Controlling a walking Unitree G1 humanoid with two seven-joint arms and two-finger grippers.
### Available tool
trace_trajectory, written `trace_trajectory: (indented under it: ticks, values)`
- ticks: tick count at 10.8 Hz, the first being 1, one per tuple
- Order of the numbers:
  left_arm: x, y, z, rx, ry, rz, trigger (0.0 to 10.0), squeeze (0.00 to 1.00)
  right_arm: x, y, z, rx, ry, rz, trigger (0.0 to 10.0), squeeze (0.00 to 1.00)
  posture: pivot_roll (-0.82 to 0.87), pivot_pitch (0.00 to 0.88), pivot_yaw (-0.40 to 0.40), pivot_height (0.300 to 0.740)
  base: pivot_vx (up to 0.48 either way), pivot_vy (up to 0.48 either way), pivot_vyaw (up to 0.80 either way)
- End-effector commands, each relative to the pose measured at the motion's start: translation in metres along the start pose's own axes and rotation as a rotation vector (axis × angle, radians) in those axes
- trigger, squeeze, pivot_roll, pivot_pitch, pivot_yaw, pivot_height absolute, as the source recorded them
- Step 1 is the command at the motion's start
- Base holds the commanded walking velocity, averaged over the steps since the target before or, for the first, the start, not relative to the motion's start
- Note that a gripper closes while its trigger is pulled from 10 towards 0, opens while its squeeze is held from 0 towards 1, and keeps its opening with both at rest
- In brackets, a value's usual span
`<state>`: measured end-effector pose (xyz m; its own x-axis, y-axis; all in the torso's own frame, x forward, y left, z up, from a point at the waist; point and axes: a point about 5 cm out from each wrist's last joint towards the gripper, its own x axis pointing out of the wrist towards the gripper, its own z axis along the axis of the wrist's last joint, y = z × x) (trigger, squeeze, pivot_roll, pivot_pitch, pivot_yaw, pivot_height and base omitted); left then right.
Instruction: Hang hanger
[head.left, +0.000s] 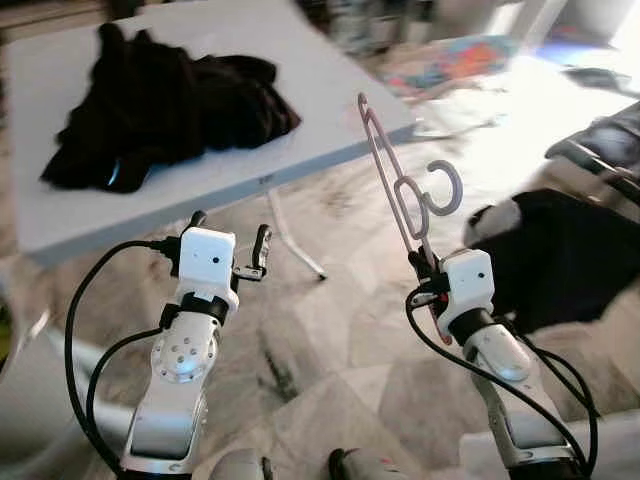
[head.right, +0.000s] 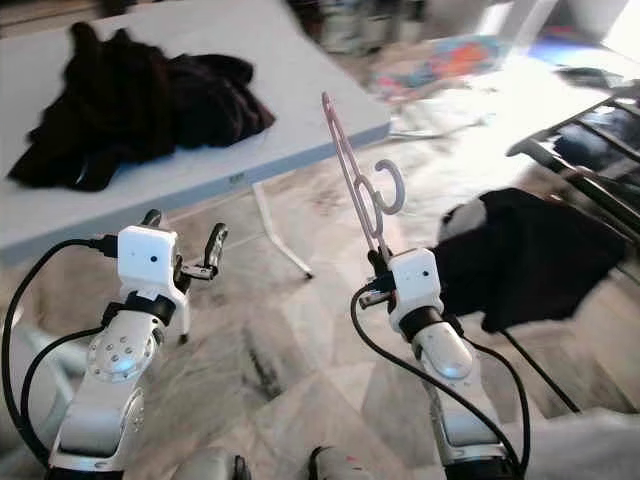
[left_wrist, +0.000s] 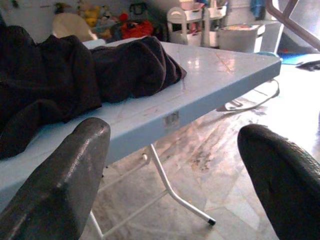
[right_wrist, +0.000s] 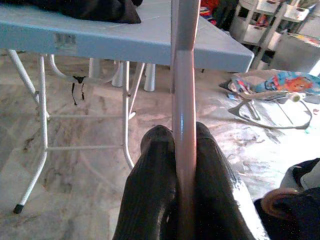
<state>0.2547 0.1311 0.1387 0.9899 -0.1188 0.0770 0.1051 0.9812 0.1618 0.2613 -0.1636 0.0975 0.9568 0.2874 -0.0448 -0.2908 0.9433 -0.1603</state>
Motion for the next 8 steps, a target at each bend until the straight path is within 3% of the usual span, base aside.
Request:
trace_trajectory:
  ticks: [1, 3, 8]
  values:
    - [-0.0013, 0.0003, 0.0003, -0.001, 0.004, -0.010, 10.0, 0.00, 0.0010, 0.0009, -0.0009, 0.001, 0.008, 0.004, 10.0, 0.00, -0.04, 0.070, -0.014, 0.740, 0.000, 0.285, -0.80]
    - [-0.0008, 0.0002, 0.0004, 0.002, 0.003, -0.013, 10.0, 0.00, 0.0036, 0.0010, 0.0000, 0.004, 0.004, 0.007, 10.0, 0.00, -0.03, 0.068, -0.014, 0.740, 0.000, 0.274, -0.80]
    - [0.0006, -0.0013, 0.0006, 0.002, 0.002, -0.018, 10.0, 0.00, 0.0052, 0.0002, 0.0006, 0.000, 0.000, 0.008, 10.0, 0.00, -0.03, 0.062, -0.016, 0.740, 0.000, 0.449, -0.80]
